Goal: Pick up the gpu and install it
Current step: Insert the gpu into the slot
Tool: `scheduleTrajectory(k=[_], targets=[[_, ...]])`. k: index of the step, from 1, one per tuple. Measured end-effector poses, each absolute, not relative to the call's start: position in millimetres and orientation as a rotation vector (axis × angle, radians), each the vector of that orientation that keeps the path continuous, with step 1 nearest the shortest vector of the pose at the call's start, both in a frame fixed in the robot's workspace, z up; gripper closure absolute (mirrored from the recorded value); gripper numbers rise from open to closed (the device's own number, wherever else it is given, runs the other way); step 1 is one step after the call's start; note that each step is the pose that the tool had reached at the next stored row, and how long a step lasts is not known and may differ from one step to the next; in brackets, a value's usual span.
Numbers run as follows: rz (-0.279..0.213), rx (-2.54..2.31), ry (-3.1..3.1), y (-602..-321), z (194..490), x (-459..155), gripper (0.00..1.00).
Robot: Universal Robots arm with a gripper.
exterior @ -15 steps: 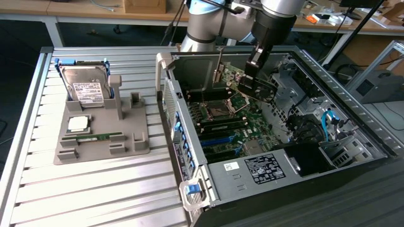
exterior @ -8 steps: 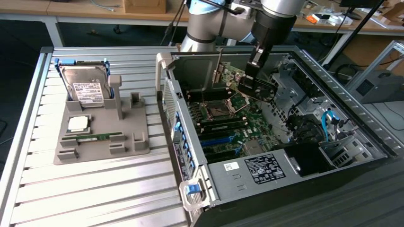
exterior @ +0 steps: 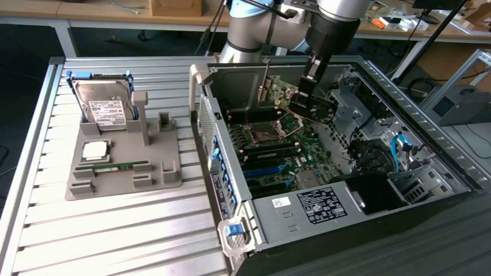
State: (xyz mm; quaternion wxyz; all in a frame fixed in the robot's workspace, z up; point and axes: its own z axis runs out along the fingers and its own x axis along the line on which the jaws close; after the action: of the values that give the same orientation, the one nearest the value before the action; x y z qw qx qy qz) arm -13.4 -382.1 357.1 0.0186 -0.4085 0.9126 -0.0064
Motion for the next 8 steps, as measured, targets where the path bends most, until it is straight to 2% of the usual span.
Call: scheduleTrajectory(k=[8], targets=[[-0.019, -1.318, 2.811, -382.1, 357.0, -13.4, 0.73]])
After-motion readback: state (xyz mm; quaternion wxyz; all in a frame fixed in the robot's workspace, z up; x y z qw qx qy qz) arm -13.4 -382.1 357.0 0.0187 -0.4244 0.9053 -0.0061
